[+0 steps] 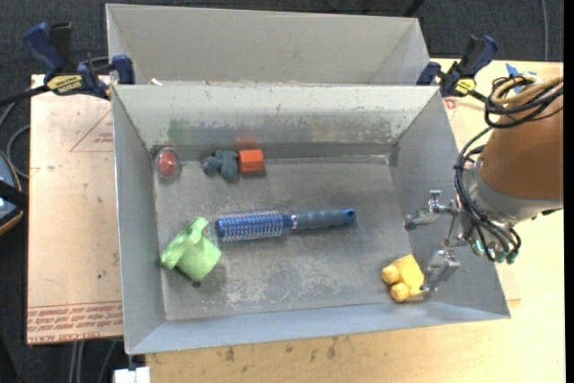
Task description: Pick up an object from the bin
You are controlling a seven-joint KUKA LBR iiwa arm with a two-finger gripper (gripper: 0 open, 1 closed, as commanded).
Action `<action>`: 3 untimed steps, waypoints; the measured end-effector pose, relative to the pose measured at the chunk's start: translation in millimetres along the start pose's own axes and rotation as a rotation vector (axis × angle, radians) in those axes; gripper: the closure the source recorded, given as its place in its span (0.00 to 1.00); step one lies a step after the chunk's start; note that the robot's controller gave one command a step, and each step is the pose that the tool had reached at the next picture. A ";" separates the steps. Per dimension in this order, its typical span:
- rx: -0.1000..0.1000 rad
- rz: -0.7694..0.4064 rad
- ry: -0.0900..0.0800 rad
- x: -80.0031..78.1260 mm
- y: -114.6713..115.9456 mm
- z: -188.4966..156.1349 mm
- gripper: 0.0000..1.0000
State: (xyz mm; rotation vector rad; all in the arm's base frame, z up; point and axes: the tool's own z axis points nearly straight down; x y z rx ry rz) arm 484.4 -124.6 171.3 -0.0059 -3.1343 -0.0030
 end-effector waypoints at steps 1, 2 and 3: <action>0.002 0.049 -0.023 -2.3 5.1 95.0 0.00; 0.003 0.048 -0.020 -1.3 4.7 93.9 1.00; 0.003 0.122 -0.018 -7.3 -3.7 -34.8 1.00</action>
Offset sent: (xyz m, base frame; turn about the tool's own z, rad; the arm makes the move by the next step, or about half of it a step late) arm -0.0038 0.0047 -0.0973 0.0491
